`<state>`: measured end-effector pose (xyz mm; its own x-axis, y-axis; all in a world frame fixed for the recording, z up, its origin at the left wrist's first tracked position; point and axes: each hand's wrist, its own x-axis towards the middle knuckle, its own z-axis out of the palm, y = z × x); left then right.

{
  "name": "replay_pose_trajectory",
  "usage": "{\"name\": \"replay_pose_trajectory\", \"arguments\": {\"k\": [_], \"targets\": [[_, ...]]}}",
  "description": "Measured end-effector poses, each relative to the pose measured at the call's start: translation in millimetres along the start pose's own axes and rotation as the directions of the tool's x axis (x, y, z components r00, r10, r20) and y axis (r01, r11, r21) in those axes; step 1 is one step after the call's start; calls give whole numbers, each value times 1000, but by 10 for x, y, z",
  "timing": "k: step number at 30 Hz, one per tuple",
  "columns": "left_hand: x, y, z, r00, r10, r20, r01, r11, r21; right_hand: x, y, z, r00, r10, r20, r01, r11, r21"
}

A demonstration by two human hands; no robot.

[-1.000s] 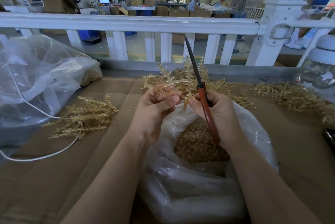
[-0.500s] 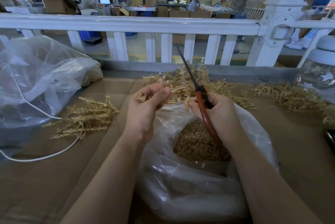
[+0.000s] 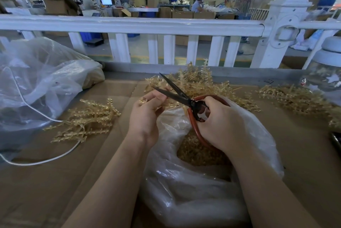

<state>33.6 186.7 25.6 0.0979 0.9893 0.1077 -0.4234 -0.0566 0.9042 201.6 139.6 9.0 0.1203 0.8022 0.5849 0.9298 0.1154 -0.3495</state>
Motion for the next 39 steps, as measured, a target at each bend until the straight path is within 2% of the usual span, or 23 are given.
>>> {"name": "replay_pose_trajectory", "arguments": {"k": [6, 20, 39], "targets": [[-13, -15, 30, 996, -90, 25, 88, 995, 50, -4, -8, -10, 1000, 2, -4, -2, 999, -45], [-37, -5, 53, 987, -133, 94, 131, 991, 27, -16, -26, -15, 999, -8, -52, 7, 1000, -28], [-13, -32, 29, 993, 44, 110, -58, 990, 125, 0, 53, 31, 999, 35, -17, -36, 999, -3]]}}
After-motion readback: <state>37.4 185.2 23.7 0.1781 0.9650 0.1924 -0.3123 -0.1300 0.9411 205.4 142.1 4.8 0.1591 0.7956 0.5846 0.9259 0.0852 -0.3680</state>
